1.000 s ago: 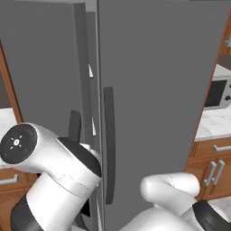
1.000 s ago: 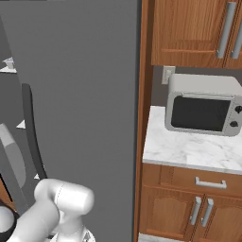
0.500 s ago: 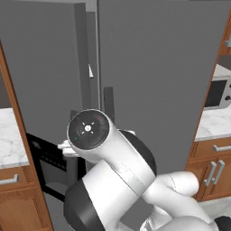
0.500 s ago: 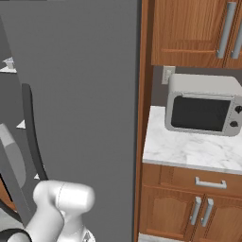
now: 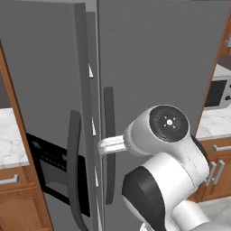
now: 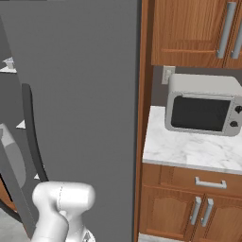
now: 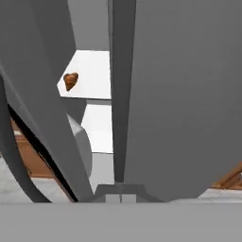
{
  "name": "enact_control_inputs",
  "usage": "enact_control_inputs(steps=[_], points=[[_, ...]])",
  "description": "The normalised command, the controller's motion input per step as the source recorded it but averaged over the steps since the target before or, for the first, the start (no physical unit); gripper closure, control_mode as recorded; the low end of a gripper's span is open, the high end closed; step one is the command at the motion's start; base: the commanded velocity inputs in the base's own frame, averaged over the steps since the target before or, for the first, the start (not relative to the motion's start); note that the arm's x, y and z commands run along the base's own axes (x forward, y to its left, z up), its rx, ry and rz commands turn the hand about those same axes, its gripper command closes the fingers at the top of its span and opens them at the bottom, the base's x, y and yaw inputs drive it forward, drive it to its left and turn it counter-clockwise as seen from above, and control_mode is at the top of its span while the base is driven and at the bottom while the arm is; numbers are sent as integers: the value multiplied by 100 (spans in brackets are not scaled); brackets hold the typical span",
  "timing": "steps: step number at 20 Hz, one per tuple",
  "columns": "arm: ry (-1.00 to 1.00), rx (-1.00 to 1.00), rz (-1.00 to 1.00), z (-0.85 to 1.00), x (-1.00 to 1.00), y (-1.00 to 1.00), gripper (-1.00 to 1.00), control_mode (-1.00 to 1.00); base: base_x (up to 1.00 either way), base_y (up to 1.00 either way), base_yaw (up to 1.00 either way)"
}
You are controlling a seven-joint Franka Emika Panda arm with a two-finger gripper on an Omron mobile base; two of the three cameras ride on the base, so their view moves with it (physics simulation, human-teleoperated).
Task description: Open the freezer door, pick up the ice cube tray from the freezer, and place it on the dining counter.
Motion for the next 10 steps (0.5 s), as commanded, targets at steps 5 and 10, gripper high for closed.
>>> enact_control_inputs(steps=[5, 10], points=[[-7, 4, 27, 11, 7, -21, 100, -100, 0, 0, 0], [-9, 5, 26, 22, 2, -1, -100, -100, 0, 0, 0]])
